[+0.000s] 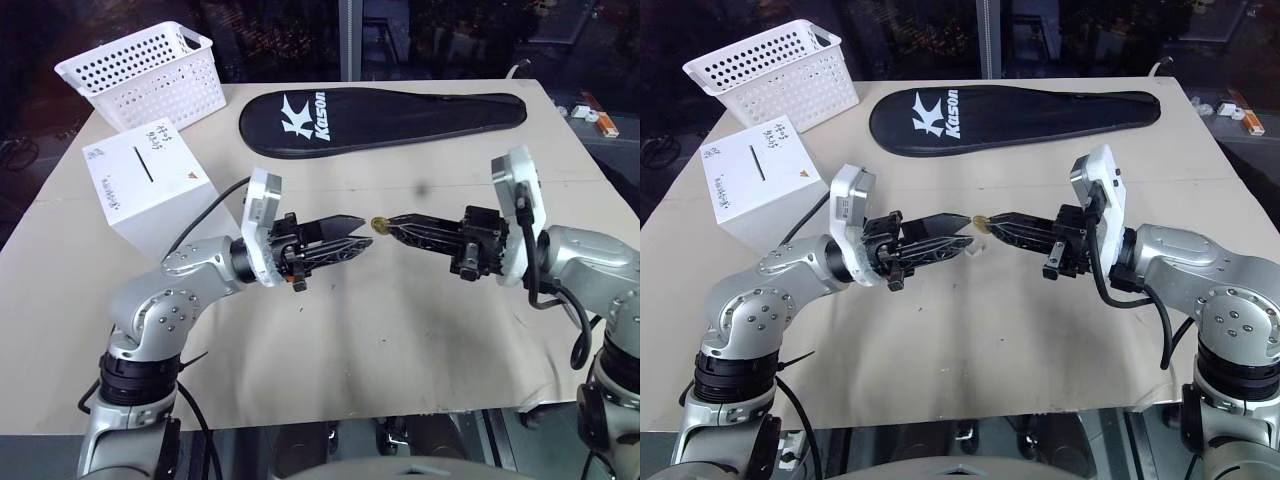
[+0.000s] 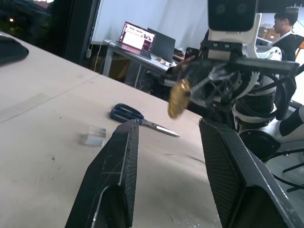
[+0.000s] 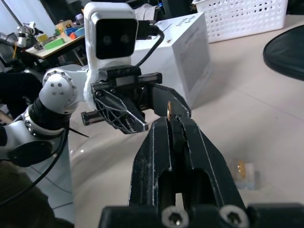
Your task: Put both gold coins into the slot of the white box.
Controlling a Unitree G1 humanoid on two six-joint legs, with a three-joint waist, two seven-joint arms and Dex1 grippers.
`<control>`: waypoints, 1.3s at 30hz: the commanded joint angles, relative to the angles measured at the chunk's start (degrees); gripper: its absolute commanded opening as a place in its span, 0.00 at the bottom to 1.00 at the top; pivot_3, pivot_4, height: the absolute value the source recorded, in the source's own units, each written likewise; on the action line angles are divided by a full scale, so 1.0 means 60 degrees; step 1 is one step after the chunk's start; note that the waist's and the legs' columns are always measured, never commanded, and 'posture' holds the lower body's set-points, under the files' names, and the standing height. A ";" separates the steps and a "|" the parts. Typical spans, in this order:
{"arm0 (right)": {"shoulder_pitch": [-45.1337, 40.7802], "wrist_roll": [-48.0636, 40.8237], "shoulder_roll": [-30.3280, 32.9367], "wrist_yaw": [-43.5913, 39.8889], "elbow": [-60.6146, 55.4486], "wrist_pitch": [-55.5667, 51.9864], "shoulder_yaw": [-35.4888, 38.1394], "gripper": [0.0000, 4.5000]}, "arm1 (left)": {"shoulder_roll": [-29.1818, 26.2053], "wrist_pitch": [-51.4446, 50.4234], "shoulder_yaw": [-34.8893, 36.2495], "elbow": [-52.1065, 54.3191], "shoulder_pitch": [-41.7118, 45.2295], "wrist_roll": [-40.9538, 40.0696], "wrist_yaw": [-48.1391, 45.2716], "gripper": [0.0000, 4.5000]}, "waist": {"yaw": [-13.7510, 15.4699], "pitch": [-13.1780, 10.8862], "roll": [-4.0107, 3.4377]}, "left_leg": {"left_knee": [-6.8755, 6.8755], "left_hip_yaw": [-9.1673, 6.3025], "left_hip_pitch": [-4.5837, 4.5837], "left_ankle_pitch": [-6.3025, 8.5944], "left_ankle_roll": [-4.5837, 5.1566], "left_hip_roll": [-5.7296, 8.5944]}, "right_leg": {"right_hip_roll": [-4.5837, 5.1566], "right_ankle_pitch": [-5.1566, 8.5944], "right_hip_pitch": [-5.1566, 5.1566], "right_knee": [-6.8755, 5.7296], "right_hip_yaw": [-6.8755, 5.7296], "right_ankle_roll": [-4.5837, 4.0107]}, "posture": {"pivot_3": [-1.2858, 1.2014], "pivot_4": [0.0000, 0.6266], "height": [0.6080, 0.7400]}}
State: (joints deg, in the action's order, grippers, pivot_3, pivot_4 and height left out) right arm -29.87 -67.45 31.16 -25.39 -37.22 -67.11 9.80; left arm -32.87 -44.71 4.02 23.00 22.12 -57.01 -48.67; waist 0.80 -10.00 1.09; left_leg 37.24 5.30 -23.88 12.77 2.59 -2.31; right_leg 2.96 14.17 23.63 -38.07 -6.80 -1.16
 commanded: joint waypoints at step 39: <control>0.0662 0.0477 0.2638 -0.1005 -0.0654 0.2643 0.0225 0.99 | 0.0926 0.0394 0.1519 0.1287 0.0039 -0.0454 0.3896 0.00 | 0.0029 -0.0006 0.0011 | 0.0001 -0.0002 -0.0005 0.0006 0.0010 0.0002 | 0.0005 0.0000 -0.0002 0.0007 0.0000 0.0003 | 0.52 0.24 0.99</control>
State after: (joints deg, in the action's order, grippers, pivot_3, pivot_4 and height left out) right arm -25.58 -67.21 45.96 -28.21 -38.51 -54.90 9.75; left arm -27.69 -44.95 11.63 27.62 21.79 -62.47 -29.39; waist 0.98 -10.04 1.16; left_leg 37.25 5.29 -23.90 12.81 2.65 -2.29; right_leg 2.98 14.17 23.62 -38.04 -6.80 -1.15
